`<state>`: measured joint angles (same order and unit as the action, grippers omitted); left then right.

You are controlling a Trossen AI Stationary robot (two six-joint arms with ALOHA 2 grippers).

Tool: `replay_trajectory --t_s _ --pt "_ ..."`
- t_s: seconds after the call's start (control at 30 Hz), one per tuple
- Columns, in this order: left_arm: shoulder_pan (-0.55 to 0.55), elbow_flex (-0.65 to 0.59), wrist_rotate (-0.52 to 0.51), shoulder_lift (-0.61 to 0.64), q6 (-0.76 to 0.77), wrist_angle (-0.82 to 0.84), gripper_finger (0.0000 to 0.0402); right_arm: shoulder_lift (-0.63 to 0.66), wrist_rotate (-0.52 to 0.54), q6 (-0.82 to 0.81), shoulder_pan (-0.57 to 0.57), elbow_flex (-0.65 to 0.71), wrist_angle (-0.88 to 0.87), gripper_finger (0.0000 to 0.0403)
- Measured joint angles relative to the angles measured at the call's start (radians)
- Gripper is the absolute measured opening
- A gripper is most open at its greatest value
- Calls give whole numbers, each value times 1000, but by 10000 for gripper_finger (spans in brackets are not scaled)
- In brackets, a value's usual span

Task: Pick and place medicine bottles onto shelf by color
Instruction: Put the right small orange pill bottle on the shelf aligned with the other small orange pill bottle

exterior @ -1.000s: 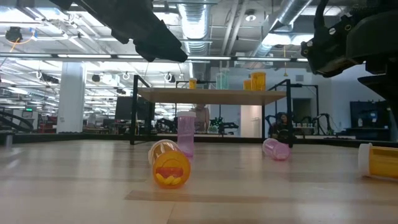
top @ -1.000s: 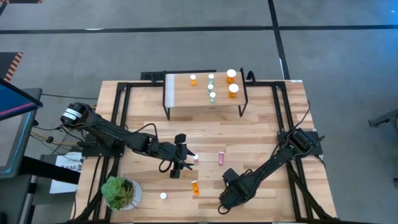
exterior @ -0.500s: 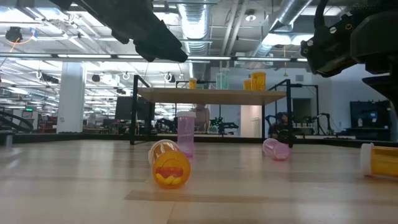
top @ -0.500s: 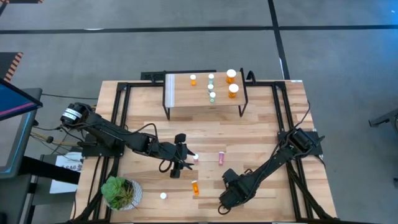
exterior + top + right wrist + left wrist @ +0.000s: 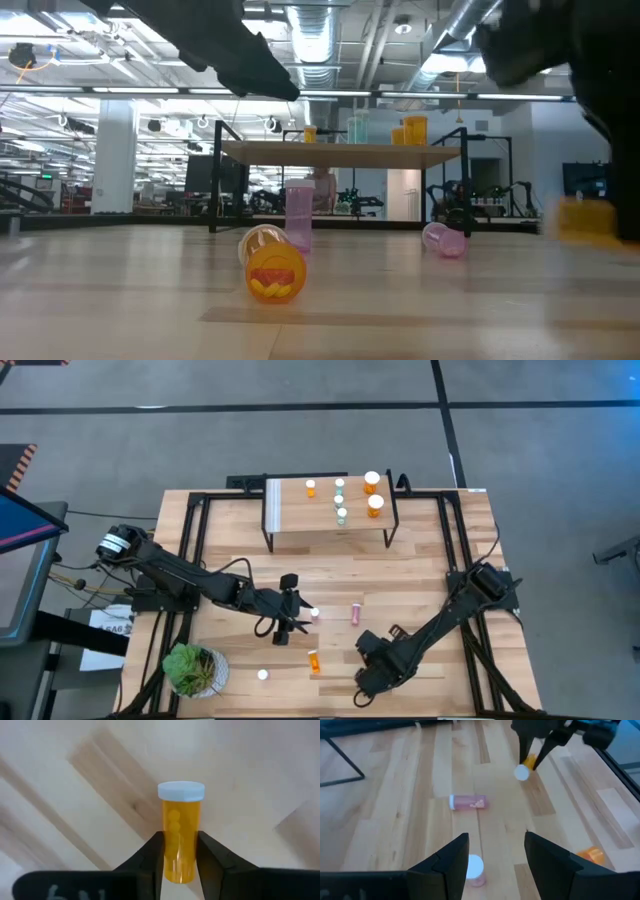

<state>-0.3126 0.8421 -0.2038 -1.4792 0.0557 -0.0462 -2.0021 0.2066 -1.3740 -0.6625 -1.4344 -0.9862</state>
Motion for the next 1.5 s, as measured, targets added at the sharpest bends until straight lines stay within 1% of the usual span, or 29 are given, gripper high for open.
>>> replay_trajectory --t_s 0.1,0.17,0.23,0.33,0.43,0.5,0.6,0.7,0.77,0.97,1.03,1.1,1.17,1.27,1.3,1.4,1.5 --pt "0 -1 -20 35 0 31 180 47 98 21 -13 1 5 109" --pt "-1 -2 -19 65 -4 36 180 85 181 43 -22 0 10 114" --pt "-2 -8 -10 93 -10 2 180 124 274 76 -29 0 18 117" --pt "-3 -28 27 125 -41 -90 180 172 407 207 -32 0 74 120" --pt "0 -29 78 124 -69 -180 180 209 514 335 -22 0 155 120" --pt "3 -29 112 124 -80 -237 180 226 559 430 -10 0 218 120" --pt "16 -29 148 120 -91 -277 180 239 591 563 17 0 299 121" --pt "34 -28 152 130 -100 -287 180 249 591 675 51 0 334 121" --pt "53 -24 155 140 -100 -287 180 254 586 718 79 0 334 121" --pt "77 -28 172 167 -97 -275 180 271 560 732 148 10 262 121" --pt "77 -28 173 167 -97 -261 180 281 557 745 161 45 300 121" --pt "77 -29 173 167 -93 -252 180 304 549 752 170 112 369 121" --pt "78 -29 173 167 -81 -234 180 333 530 759 183 195 457 121" --pt "78 -29 172 167 -70 -226 180 398 514 787 197 346 647 121" --pt "78 -29 172 167 -69 -227 180 421 499 810 204 397 735 121" --pt "78 -29 172 156 -66 -239 180 487 434 923 229 537 1015 121" --pt "82 -29 165 136 -56 -269 180 522 361 1066 259 624 1273 121"
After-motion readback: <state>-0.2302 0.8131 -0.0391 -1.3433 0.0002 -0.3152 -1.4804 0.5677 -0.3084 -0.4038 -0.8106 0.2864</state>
